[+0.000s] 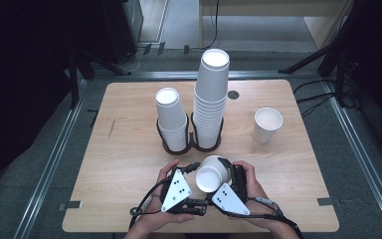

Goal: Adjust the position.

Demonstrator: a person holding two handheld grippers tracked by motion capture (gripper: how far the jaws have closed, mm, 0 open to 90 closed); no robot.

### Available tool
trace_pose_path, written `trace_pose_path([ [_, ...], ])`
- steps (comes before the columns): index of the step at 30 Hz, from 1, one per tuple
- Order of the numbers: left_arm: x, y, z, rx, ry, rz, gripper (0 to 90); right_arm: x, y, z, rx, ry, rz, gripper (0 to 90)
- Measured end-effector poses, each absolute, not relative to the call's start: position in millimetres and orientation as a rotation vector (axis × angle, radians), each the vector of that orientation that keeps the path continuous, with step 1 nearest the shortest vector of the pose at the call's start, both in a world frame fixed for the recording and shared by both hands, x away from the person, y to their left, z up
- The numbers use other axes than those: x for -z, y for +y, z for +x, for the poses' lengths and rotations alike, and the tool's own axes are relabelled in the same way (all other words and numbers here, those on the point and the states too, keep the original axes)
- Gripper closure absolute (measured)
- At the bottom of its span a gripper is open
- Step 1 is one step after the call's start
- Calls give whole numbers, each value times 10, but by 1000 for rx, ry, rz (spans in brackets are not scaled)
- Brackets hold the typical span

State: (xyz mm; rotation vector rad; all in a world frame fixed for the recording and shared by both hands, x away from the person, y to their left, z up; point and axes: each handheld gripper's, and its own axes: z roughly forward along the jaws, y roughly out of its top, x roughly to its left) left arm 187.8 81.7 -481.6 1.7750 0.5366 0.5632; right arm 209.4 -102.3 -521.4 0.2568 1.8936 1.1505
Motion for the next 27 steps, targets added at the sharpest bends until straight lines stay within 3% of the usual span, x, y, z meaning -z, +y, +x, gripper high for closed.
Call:
trace_pose_path([
  [27, 4746, 900, 1844, -562, 493, 1730, 202, 5173, -1054, 2037, -1256, 1979, 245, 131],
])
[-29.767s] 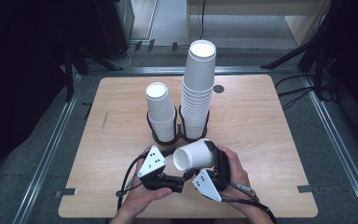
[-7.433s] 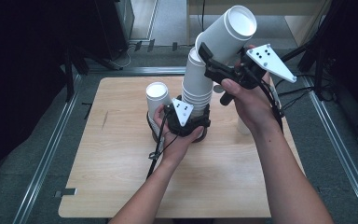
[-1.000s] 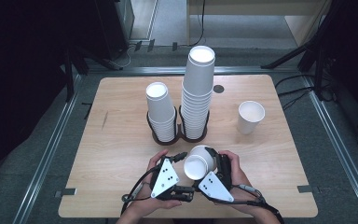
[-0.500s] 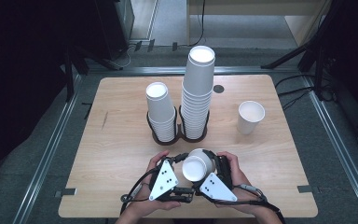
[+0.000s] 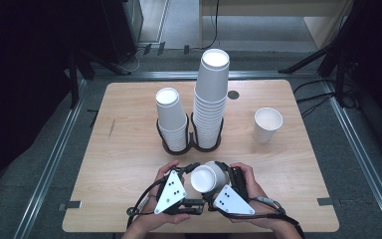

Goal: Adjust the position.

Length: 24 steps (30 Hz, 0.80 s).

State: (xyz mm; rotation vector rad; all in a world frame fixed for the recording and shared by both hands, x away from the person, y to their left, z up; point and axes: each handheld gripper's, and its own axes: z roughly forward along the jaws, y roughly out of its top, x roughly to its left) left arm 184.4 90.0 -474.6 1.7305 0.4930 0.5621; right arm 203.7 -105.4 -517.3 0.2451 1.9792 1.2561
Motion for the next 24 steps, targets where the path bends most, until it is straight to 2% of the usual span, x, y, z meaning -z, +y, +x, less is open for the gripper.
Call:
trace_pose_path([
  [24, 4734, 1000, 1898, -484, 537, 1682, 244, 5164, -1046, 2049, -1282, 1976, 255, 95],
])
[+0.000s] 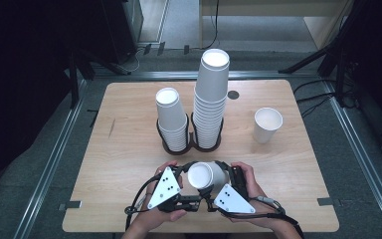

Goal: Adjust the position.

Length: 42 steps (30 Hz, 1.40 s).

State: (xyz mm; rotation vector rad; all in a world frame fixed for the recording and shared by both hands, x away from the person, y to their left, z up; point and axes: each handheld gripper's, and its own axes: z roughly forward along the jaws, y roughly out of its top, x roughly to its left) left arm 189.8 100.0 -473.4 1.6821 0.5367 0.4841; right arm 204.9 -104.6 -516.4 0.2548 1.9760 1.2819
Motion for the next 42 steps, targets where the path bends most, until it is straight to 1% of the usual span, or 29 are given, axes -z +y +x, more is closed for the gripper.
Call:
trace_pose_path([
  [3, 4724, 1037, 1918, -456, 552, 1654, 246, 5170, -1043, 2052, -1295, 1972, 251, 47],
  [10, 4700, 1126, 1946, -407, 572, 1603, 248, 5183, -1048, 2061, -1365, 1932, 281, 23],
  [26, 4688, 1183, 1969, -350, 592, 1556, 250, 5257, -1033, 2084, -1389, 1843, 292, 21],
  [30, 4694, 1190, 1969, -352, 583, 1561, 244, 5257, -1030, 2069, -1379, 1834, 282, 55],
  [33, 4697, 1190, 1978, -351, 582, 1576, 227, 5253, -1041, 2060, -1341, 1815, 261, 84],
  [37, 4675, 1149, 1974, -375, 599, 1621, 209, 5263, -1055, 2067, -1245, 1794, 204, 94],
  [38, 4669, 1135, 1974, -376, 604, 1632, 196, 5261, -1061, 2068, -1224, 1786, 190, 95],
  [40, 4659, 1110, 1974, -373, 605, 1669, 129, 5244, -1072, 2066, -1194, 1776, 165, 96],
  [42, 4652, 1084, 1970, -369, 598, 1698, 103, 5225, -1080, 2060, -1161, 1765, 133, 96],
])
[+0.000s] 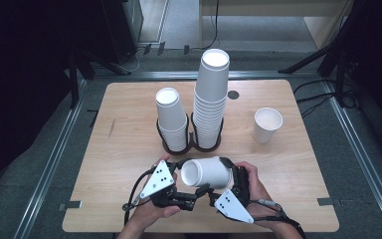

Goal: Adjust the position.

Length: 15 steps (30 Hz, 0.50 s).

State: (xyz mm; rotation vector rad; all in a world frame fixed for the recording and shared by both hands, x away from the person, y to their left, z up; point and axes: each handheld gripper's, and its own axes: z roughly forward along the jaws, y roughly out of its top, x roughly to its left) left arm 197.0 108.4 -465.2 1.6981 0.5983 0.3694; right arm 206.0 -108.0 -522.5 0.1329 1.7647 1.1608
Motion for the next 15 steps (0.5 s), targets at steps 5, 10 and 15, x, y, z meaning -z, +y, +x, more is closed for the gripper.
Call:
trace_pose_path([
  [5, 4623, 1043, 1971, -351, 613, 1726, 90, 5225, -1074, 2032, -1086, 1755, 61, 96],
  [10, 4602, 1036, 1991, -315, 637, 1752, 94, 5231, -1074, 2031, -1045, 1739, 20, 95],
  [15, 4596, 1007, 2011, -313, 677, 1792, 113, 5220, -1081, 2027, -996, 1727, -6, 95],
])
